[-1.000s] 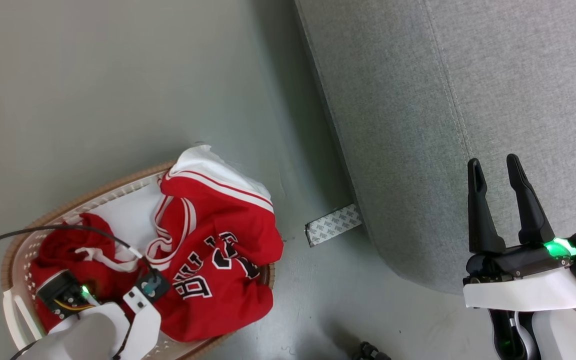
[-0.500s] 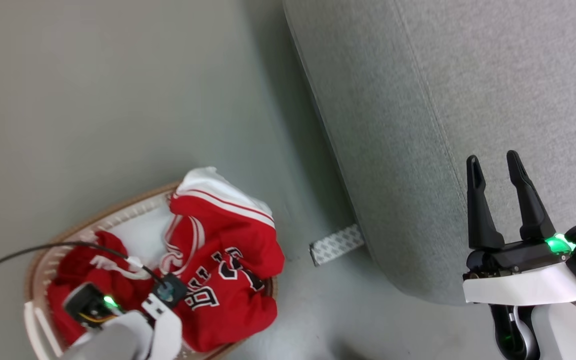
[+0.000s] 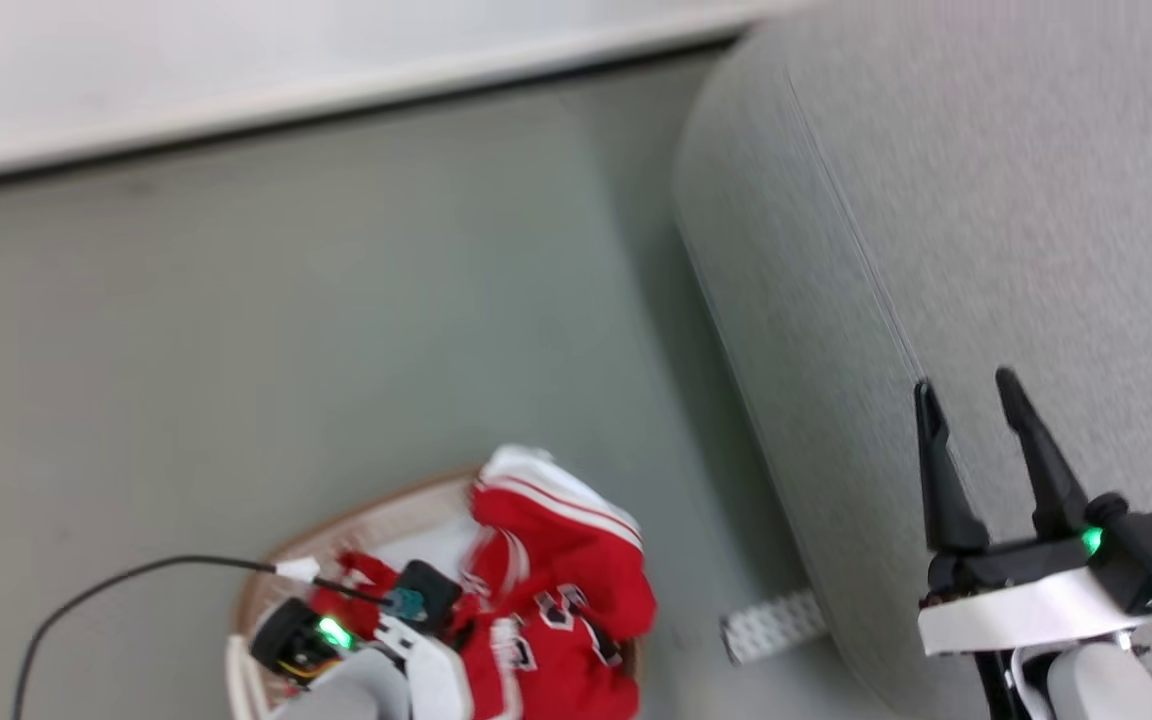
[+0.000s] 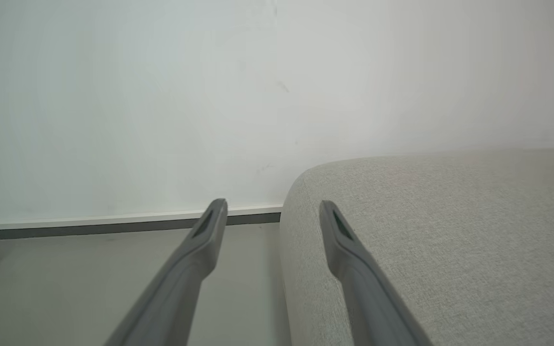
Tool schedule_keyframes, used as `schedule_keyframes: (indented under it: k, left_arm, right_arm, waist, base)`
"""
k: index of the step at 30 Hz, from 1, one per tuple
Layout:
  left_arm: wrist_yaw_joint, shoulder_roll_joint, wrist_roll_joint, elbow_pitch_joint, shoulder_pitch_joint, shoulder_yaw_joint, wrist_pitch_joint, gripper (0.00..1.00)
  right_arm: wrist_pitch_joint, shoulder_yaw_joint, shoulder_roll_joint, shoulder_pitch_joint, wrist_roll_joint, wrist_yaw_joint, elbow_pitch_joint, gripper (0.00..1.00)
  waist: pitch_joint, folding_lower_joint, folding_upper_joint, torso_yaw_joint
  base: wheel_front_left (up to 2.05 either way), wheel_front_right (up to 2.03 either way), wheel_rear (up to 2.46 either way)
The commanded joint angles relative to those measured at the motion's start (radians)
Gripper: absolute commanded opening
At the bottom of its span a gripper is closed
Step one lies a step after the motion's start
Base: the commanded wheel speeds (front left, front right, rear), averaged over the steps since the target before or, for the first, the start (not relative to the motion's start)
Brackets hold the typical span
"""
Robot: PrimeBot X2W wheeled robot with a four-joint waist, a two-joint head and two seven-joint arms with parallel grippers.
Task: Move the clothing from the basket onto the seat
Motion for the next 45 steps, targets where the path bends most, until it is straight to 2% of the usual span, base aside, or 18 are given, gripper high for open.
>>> schedule_keyframes:
  k: [1,6,17,21,33,45]
  left_arm:
    - [-0.004,-0.011,-0.024,-0.011,0.019,0.008,-0.02,0.0]
    - [-0.004,-0.025,-0.055,-0.106,0.041,0.052,-0.038,0.0]
    - [0.027,0.025,-0.002,-0.437,0.112,0.221,-0.038,0.0]
    - [0.023,0.044,0.013,-0.549,0.132,0.276,-0.038,0.0]
    - [0.058,0.094,0.051,-0.793,0.051,0.371,-0.029,0.0]
    - [0.109,0.135,0.025,-0.955,-0.001,0.418,0.036,0.0]
  right_arm:
    - [0.0,0.001,-0.005,0.02,-0.017,-0.002,0.014,1.0]
    - [0.0,0.006,-0.005,0.05,-0.035,-0.002,0.047,1.0]
    - [0.0,0.048,-0.005,0.124,-0.039,-0.002,0.091,1.0]
    - [0.0,0.068,-0.005,0.141,-0.022,-0.002,0.098,1.0]
    - [0.001,0.126,-0.005,0.156,0.011,-0.002,0.101,1.0]
    - [0.001,0.201,-0.005,0.13,0.023,-0.002,0.112,1.0]
  waist:
    - [-0.126,0.0001,-0.0001,0.094]
    - [-0.227,0.0001,-0.0001,0.151]
    - [-0.364,0.0001,-0.0001,0.256]
    - [-0.397,0.0001,-0.0001,0.279]
    - [-0.429,0.0001,-0.0001,0.332]
    - [-0.423,0.0001,-0.0001,0.331]
  base:
    - [0.0,0.0,0.0]
    - [0.0,0.0,0.0]
    - [0.0,0.0,0.0]
    - [0.0,0.0,0.0]
    - [0.0,0.0,0.0]
    - [0.0,0.0,0.0]
